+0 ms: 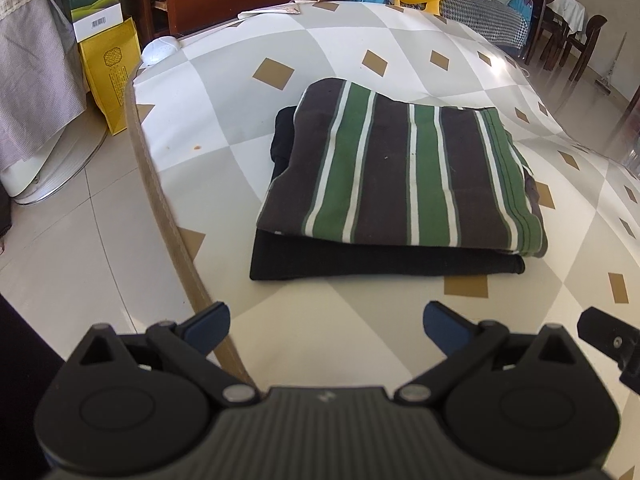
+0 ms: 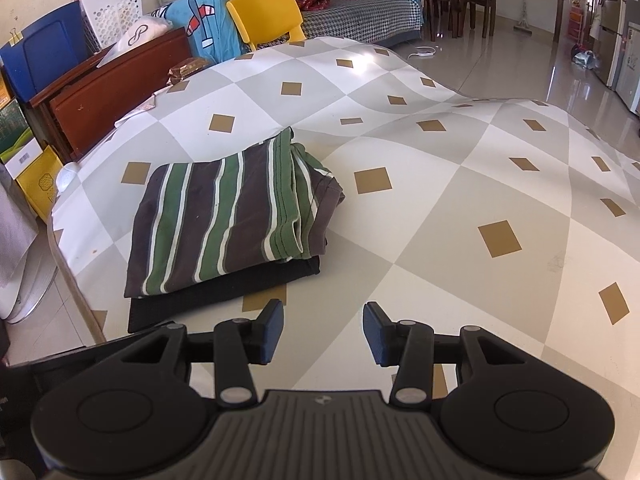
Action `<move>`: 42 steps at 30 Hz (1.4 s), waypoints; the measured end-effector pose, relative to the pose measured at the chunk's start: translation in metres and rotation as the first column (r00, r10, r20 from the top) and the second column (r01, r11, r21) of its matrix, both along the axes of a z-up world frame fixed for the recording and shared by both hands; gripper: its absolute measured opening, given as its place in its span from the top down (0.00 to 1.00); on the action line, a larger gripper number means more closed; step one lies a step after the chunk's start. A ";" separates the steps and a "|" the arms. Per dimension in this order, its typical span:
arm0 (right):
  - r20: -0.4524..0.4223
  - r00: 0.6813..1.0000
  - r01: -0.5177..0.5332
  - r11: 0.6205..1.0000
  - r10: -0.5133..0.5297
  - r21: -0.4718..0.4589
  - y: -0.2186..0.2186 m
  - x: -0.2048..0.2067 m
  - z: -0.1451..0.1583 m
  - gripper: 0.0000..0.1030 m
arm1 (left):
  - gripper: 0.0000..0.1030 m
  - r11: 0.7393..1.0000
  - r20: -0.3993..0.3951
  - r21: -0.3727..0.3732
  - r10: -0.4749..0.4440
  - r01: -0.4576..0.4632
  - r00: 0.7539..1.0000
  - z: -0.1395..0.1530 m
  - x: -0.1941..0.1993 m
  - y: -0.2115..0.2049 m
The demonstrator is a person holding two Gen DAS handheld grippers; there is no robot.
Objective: Fold clothes
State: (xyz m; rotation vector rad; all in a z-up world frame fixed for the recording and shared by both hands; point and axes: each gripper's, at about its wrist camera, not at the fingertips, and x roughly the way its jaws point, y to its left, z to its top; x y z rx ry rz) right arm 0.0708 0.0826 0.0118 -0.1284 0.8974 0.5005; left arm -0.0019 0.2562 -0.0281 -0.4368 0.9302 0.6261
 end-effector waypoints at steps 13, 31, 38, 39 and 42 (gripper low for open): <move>-0.021 1.000 -0.012 1.000 0.012 -0.018 -0.001 -0.009 -0.002 0.58 | 0.00 1.000 -0.011 -0.017 0.011 -0.011 1.000 0.001 -0.009 -0.008; -0.043 0.999 -0.009 1.000 0.008 -0.011 -0.003 -0.013 -0.003 0.58 | 0.00 0.999 -0.013 -0.023 0.023 -0.024 1.000 0.000 -0.014 -0.010; -0.048 0.999 -0.010 1.000 0.010 -0.008 -0.003 -0.014 -0.002 0.58 | 0.00 0.999 -0.011 -0.028 0.024 -0.025 1.000 0.001 -0.017 -0.011; -0.049 0.999 -0.011 1.000 0.010 -0.006 -0.003 -0.014 -0.002 0.58 | 0.00 0.999 -0.011 -0.029 0.025 -0.025 1.000 0.001 -0.017 -0.011; -0.051 0.999 -0.011 1.000 0.010 -0.002 -0.004 -0.014 -0.001 0.58 | 0.00 0.999 -0.010 -0.033 0.027 -0.027 1.000 0.001 -0.018 -0.012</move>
